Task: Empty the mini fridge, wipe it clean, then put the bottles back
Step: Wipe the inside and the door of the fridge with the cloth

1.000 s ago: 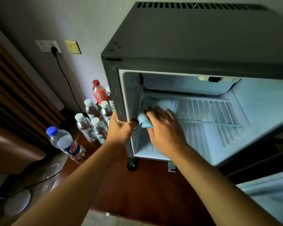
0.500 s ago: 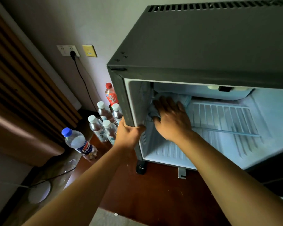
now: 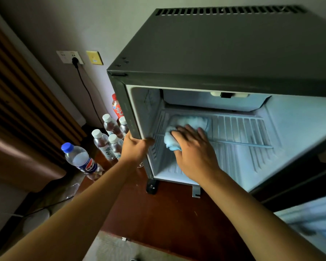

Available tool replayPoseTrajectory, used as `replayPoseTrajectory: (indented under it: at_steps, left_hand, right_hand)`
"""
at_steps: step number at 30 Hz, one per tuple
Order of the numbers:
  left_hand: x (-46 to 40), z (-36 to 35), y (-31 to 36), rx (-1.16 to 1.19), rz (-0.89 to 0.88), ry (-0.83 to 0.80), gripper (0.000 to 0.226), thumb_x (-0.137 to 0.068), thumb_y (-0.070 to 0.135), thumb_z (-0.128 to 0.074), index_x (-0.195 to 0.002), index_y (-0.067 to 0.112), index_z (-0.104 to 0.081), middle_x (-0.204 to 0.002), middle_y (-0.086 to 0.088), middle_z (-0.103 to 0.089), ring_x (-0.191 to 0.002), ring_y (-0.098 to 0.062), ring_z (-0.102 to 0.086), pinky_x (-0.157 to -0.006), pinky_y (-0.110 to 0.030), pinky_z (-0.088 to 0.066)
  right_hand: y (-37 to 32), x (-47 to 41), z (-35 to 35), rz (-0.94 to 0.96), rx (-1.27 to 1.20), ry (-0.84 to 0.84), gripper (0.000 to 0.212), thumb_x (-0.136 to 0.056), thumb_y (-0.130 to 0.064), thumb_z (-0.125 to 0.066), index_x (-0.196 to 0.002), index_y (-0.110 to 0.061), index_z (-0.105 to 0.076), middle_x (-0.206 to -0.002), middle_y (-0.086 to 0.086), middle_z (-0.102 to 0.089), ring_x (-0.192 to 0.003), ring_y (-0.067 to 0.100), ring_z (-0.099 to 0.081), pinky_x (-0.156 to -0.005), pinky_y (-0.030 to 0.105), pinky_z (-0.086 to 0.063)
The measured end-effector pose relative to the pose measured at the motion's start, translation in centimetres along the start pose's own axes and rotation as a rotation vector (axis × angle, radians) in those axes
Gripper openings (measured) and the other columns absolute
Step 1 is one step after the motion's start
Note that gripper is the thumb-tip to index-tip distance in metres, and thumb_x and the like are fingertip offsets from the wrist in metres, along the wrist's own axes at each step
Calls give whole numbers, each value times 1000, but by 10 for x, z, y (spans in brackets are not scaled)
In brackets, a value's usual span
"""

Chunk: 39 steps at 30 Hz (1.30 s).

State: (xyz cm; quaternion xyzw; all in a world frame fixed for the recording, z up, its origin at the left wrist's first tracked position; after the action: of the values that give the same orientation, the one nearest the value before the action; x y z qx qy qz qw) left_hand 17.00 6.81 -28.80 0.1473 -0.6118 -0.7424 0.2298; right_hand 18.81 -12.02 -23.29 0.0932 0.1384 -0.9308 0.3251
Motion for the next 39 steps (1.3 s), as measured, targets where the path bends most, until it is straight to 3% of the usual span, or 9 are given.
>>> replayPoseTrajectory:
  at_steps: [5,11,15,20,24,28,31,36,39]
  left_hand:
    - [1,-1,-1,-13,6,-9,31,-73,2,-75,-101,14,-68,-72,15,-73,-65,0,-68,-55,-16,-50]
    - [4,0,3,-2,-4,-4,42,-63,19,-72,-104,11,-68,-73,17,-73,-64,1,-67,-53,-14,-49]
    - [0,0,0,-28,-13,-18,34,-71,13,-75,-103,19,-67,-75,14,-74,-67,-4,-68,-54,-16,-50]
    - [0,3,0,-78,49,-2,34,-77,7,-76,-110,10,-67,-73,10,-73,-63,-4,-68,-56,-21,-51]
    - [14,8,3,-165,20,54,28,-80,18,-79,-106,19,-66,-83,13,-72,-75,-3,-69,-66,-26,-55]
    - [59,9,-4,-308,-85,75,23,-89,21,-68,-105,33,-57,-100,17,-68,-88,5,-64,-78,-27,-54]
    - [95,11,-18,-456,-137,15,34,-91,20,-58,-120,35,-54,-118,14,-61,-96,-9,-66,-84,-34,-55]
    - [106,-21,22,-688,-523,-164,32,-87,9,-61,-118,18,-63,-116,2,-59,-98,-20,-61,-80,-28,-50]
    - [80,-53,62,-770,-689,-214,32,-90,12,-59,-122,10,-62,-119,-10,-58,-103,-31,-60,-81,-41,-53]
  right_hand:
    - [-3,-14,-10,-44,122,-21,53,-90,-34,-50,-140,-21,-41,-142,3,-46,-136,27,-35,-114,47,-21]
    - [14,-47,-20,-44,153,-22,50,-91,-36,-47,-138,-20,-46,-139,7,-48,-131,30,-39,-105,46,-28]
    - [20,-65,-27,-61,162,-32,53,-88,-33,-47,-139,-20,-46,-145,8,-43,-134,30,-36,-105,46,-25]
    - [20,-64,-26,-68,125,-26,51,-90,-33,-48,-140,-21,-46,-147,7,-42,-136,29,-33,-107,46,-24]
    - [18,-47,-16,-83,100,33,45,-90,-30,-52,-134,-19,-53,-139,6,-50,-132,28,-40,-105,44,-27]
    - [11,-16,-2,-78,69,134,37,-83,-19,-62,-119,-10,-63,-124,10,-62,-121,31,-53,-102,47,-37]
    - [14,6,3,-81,104,125,39,-80,-14,-64,-118,-8,-64,-125,9,-63,-121,30,-54,-103,48,-37]
    - [35,17,14,-82,130,88,39,-81,-16,-63,-118,-6,-63,-126,12,-62,-123,32,-53,-105,50,-36]
    - [36,8,11,-83,145,6,46,-86,-25,-59,-130,-11,-56,-138,10,-53,-132,30,-44,-108,47,-31]
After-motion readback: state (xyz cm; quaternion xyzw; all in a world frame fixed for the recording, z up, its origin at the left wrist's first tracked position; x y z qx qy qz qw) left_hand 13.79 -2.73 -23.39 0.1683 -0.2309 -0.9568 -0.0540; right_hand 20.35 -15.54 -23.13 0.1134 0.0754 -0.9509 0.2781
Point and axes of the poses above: each hand's wrist, its own x-axis away from the middle knuckle, its own z-axis out of the back of the hand, y = z × x, the point moved 7 cm from there along -x, towards the middle knuckle
